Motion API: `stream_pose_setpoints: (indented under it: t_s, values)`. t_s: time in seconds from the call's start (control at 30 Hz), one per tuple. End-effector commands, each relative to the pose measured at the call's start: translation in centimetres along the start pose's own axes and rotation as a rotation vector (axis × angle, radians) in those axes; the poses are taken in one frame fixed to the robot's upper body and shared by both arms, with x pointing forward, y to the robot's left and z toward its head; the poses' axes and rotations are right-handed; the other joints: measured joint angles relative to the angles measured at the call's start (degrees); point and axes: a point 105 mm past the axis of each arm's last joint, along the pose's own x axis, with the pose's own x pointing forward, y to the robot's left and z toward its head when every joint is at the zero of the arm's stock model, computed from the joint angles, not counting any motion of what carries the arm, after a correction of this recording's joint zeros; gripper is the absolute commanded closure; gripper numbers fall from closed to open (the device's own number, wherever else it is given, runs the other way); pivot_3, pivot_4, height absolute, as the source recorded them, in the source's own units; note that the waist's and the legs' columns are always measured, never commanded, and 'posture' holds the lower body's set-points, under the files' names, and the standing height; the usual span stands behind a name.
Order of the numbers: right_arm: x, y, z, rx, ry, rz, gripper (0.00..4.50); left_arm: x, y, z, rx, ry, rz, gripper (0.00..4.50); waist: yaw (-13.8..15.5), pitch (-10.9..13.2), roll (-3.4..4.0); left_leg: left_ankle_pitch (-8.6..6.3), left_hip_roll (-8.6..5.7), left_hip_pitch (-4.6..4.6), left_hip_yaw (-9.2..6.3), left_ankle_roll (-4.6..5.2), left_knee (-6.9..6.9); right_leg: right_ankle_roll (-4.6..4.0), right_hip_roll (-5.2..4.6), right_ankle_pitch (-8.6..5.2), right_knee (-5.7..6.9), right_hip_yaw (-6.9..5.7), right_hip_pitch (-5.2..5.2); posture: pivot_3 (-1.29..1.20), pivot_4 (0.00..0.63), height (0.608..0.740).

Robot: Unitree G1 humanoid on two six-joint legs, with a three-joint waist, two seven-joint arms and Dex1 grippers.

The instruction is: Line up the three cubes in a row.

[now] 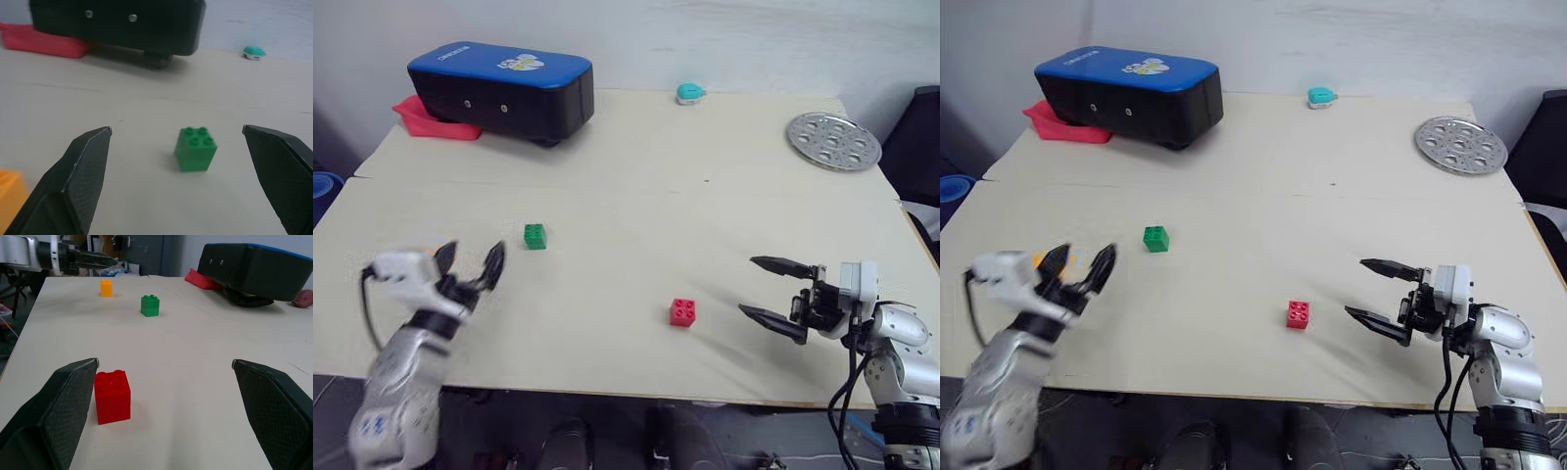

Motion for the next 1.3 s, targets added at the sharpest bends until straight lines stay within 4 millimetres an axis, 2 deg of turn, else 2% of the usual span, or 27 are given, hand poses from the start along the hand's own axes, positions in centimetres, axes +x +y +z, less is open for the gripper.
stream_pose_setpoints:
  t_s: [0.03, 0.17, 0.33, 0.43, 0.53, 0.77, 0.87, 1.13, 1.2, 1.27, 1.3]
  values:
    - [0.6, -0.1, 1.6, -0.055, -0.052, 0.003, 0.02, 2.1, -0.7, -0.8, -0.001, 0.072, 0.127, 0.0, 0.09, 0.0, -0.01, 0.01, 0.01, -0.01, 0.0, -0.01, 0.0, 0.0, 0.01, 0.0, -0.01, 0.0, -0.03, 0.0, 0.15, 0.74]
    - [1.4, 0.0, 2.2, -0.062, -0.08, 0.001, 0.02, 5.0, -3.7, -2.2, -0.009, 0.139, 0.106, 0.0, 0.55, 0.01, -0.02, 0.02, -0.04, -0.04, -0.03, 0.03, 0.05, 0.02, 0.0, 0.01, 0.01, -0.03, -0.02, 0.0, 0.15, 0.74]
    - [2.1, 0.3, 2.6, -0.064, -0.098, 0.003, 0.02, 7.1, -5.7, -3.4, 0.054, 0.178, 0.096, 0.0, 0.48, 0.01, -0.02, 0.06, -0.05, -0.06, -0.02, -0.05, 0.04, 0.03, 0.03, 0.01, 0.0, -0.03, -0.05, 0.0, 0.15, 0.74]
    - [2.4, 0.7, 2.7, -0.057, -0.108, 0.009, 0.02, 7.7, -5.6, -4.2, 0.099, 0.217, 0.13, 0.0, 0.55, 0.01, -0.02, 0.08, -0.05, -0.06, -0.01, -0.06, 0.06, 0.03, 0.02, 0.01, 0.02, -0.03, -0.07, 0.0, 0.15, 0.74]
    - [2.6, 1.0, 2.7, -0.05, -0.114, 0.015, 0.02, 7.9, -4.7, -4.0, 0.146, 0.213, 0.181, 0.0, 0.51, 0.01, -0.02, 0.08, -0.05, -0.06, 0.0, -0.06, 0.06, 0.03, 0.01, 0.01, 0.03, -0.02, -0.06, 0.0, 0.15, 0.74]
    - [2.6, 1.1, 2.4, -0.04, -0.118, -0.003, 0.02, 8.5, -4.9, -4.4, 0.148, 0.209, 0.179, 0.0, 1.09, 0.01, -0.02, 0.08, -0.06, -0.06, -0.01, -0.06, 0.1, 0.03, -0.01, 0.01, 0.04, -0.03, -0.06, 0.0, 0.15, 0.74]
    - [2.7, 1.3, 2.2, -0.035, -0.117, -0.003, 0.0, 8.6, -5.1, -4.3, 0.162, 0.199, 0.157, 0.55, 1.49, 0.01, -0.02, 0.08, -0.06, -0.06, 0.0, -0.06, 0.09, 0.03, 0.0, 0.01, 0.04, -0.03, -0.07, 0.0, 0.15, 0.74]
    - [2.4, 1.2, 2.1, -0.036, -0.11, -0.006, 0.0, 7.8, -4.8, -3.1, 0.158, 0.185, 0.037, 2.97, 1.64, 0.01, -0.02, 0.07, -0.05, -0.06, 0.01, -0.06, 0.09, 0.03, -0.01, 0.01, 0.04, -0.04, -0.07, 0.0, 0.15, 0.74]
    - [2.2, 1.1, 2.5, -0.049, -0.109, -0.009, 0.0, 7.2, -5.5, -1.6, 0.172, 0.131, -0.144, 2.99, 1.53, 0.01, -0.02, 0.08, -0.04, -0.06, 0.01, -0.06, 0.09, 0.02, 0.0, 0.01, 0.06, -0.04, -0.08, 0.0, 0.15, 0.74]
    - [1.9, 1.4, 2.9, -0.062, -0.098, 0.011, 0.0, 6.1, -6.6, -0.5, 0.116, 0.115, -0.351, 2.99, 1.54, 0.01, -0.02, 0.1, -0.02, -0.07, 0.03, -0.1, 0.08, 0.01, 0.01, 0.01, 0.09, -0.03, -0.12, 0.0, 0.15, 0.74]
    - [1.5, 1.6, 3.1, -0.072, -0.079, 0.031, 0.0, 5.0, -7.3, 0.3, 0.106, 0.103, -0.516, 2.99, 1.57, 0.01, -0.02, 0.11, -0.02, -0.07, 0.04, -0.12, 0.08, 0.0, 0.01, 0.0, 0.09, -0.03, -0.13, 0.0, 0.15, 0.74]
